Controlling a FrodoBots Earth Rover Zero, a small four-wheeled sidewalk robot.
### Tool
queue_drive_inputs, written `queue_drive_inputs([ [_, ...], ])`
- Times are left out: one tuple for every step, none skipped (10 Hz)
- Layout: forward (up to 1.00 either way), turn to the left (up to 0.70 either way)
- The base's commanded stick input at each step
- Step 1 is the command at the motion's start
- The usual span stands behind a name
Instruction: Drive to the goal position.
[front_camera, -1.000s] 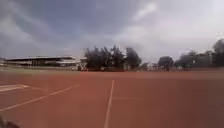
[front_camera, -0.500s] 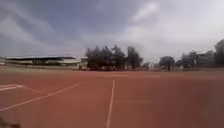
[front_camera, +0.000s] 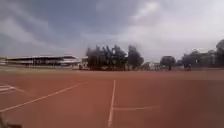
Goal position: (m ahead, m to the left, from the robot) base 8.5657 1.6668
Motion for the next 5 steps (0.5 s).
queue_drive_inputs([
  [0.70, 0.00],
  [0.70, 0.00],
  [0.70, 0.00],
  [0.70, 0.00],
  [0.70, 0.00],
])
